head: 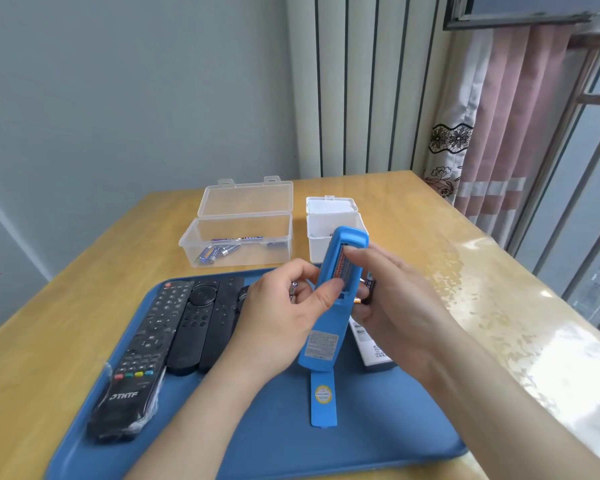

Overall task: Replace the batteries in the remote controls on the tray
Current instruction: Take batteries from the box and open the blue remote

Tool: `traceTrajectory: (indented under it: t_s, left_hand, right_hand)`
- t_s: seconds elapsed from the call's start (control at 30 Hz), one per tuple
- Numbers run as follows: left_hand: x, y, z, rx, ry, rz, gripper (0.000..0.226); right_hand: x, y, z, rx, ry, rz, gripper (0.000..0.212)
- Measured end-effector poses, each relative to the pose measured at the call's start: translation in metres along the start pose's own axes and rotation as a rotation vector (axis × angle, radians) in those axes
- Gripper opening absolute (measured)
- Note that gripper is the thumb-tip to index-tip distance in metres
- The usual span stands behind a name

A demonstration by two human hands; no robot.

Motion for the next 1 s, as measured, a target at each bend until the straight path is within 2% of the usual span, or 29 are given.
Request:
traceTrajectory:
  t_s: [0.23, 0.47, 0.57, 0.67, 0.77, 1.0]
  left_hand:
    - [0.006, 0.002, 0.001, 0.09, -0.059, 0.063, 0.014]
    - [0.005, 0.002, 0.002, 0.105, -0.074, 0.043, 0.012]
    - [0.003, -0.001, -0.001, 0.125, -0.016, 0.001, 0.017]
    - [0.003, -0.002, -0.001, 0.115, 0.062, -0.025, 0.024]
    - [0.008, -0.003, -0.001, 0.127, 0.176, -0.046, 0.021]
    - [0.016, -0.008, 0.0, 0.206, 0.45, -0.231, 0.013]
  right_hand:
    - [0.002, -0.004, -0.002, 0.026, 0.055, -0.056, 0.026]
    - [0.01, -0.007, -0.003, 0.058, 0.155, -0.049, 0.023]
    - [0.006, -0.006, -0.003, 0.028, 0.226, -0.07, 0.027]
    - [0.006, -0.004, -0.003, -0.023, 0.295, -0.121, 0.019]
    - [0.011, -0.004, -0.003, -0.069, 0.32, -0.168, 0.021]
    - [0.021, -0.01, -0.003, -0.081, 0.444, -0.249, 0.027]
Point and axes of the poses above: each hand's wrist, its own y-axis away from the middle knuckle, its own z-axis out of the palm, x = y × z, the point moved 1 cm from there along -y, towards the middle knuckle, and after that the axes turned 5 degrees about -y, right-handed, at the moved point
